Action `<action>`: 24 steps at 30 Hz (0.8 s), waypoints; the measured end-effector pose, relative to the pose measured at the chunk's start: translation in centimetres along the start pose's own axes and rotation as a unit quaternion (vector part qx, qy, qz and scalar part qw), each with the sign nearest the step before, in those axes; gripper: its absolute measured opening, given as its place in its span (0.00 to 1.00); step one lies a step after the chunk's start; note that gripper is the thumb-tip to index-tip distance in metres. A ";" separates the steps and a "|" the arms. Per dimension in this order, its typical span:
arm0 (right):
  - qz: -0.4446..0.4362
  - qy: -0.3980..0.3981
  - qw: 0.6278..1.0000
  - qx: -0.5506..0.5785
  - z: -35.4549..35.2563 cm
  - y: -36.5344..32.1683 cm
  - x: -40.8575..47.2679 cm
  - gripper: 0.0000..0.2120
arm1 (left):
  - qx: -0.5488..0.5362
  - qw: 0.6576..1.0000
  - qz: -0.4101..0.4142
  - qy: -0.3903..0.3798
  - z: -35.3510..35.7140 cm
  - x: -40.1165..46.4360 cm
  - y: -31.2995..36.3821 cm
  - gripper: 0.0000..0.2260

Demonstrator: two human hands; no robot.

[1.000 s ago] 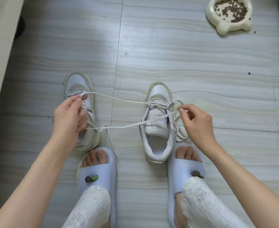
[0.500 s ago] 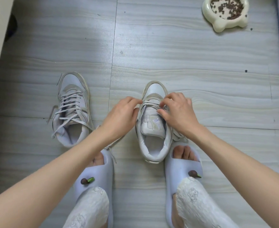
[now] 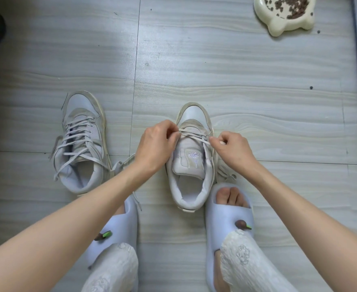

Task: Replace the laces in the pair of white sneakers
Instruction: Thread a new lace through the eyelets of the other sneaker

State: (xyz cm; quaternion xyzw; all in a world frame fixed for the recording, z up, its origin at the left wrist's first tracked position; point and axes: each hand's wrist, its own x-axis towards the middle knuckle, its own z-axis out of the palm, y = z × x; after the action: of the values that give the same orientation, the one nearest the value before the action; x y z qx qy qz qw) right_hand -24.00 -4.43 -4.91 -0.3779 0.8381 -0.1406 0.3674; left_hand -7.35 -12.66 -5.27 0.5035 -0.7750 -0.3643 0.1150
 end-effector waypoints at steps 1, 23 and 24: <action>0.001 -0.006 0.999 -0.039 0.1 0.2 0.0 0.14 | 0.022 1.000 0.016 0.000 -0.2 -0.3 -0.3 0.05; -0.024 0.108 0.977 0.180 0.5 -5.5 1.5 0.11 | 0.116 0.980 0.105 0.122 -4.3 -3.0 -4.0 0.12; 0.015 0.108 0.958 0.265 0.2 -5.6 1.6 0.10 | 0.115 0.981 0.099 0.125 -4.4 -3.2 -4.2 0.12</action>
State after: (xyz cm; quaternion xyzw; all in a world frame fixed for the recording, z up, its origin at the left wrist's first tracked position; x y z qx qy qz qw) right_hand -21.64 -9.41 -2.96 -0.2368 0.8113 -0.3921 0.3634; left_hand -0.58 -12.82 -4.45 0.4759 -0.8371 -0.1940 0.1876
